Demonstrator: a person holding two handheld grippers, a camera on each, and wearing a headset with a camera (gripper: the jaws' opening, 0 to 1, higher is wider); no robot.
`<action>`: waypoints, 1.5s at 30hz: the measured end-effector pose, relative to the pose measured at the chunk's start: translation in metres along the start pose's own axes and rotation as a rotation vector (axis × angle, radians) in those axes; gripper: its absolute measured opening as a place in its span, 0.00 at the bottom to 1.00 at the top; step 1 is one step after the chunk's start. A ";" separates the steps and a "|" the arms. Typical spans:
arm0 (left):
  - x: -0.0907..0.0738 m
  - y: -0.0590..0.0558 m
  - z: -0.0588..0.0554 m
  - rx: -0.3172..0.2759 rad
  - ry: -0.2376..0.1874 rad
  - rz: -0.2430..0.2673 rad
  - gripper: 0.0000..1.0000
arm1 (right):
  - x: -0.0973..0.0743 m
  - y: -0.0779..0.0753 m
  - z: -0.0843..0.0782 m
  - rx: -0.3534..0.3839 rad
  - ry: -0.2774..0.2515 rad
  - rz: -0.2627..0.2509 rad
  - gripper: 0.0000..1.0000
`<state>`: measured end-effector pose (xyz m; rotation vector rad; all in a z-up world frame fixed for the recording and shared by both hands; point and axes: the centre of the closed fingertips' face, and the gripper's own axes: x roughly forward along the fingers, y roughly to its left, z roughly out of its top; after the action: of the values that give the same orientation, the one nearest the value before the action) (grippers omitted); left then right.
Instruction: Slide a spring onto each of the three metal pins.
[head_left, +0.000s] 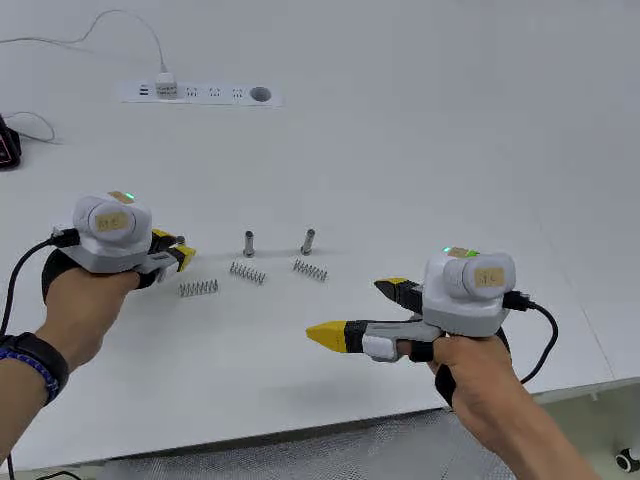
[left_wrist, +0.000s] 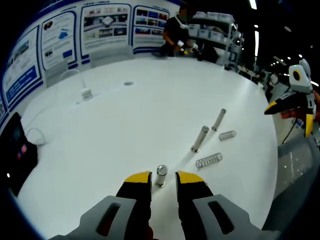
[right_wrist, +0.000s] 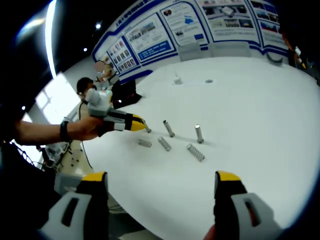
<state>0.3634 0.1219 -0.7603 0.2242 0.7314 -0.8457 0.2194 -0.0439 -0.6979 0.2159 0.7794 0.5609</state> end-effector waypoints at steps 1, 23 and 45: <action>-0.002 0.000 -0.002 -0.007 0.000 0.001 0.21 | 0.000 0.000 0.000 0.000 0.000 0.000 0.89; -0.040 0.001 -0.037 -0.083 -0.014 0.015 0.34 | 0.002 0.009 0.000 -0.018 -0.001 0.010 0.89; -0.085 -0.011 -0.041 -0.113 -0.067 -0.009 0.60 | 0.006 0.004 -0.002 -0.019 -0.004 0.013 0.89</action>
<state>0.2977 0.1846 -0.7323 0.0912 0.7152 -0.8136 0.2194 -0.0375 -0.7013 0.2043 0.7685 0.5796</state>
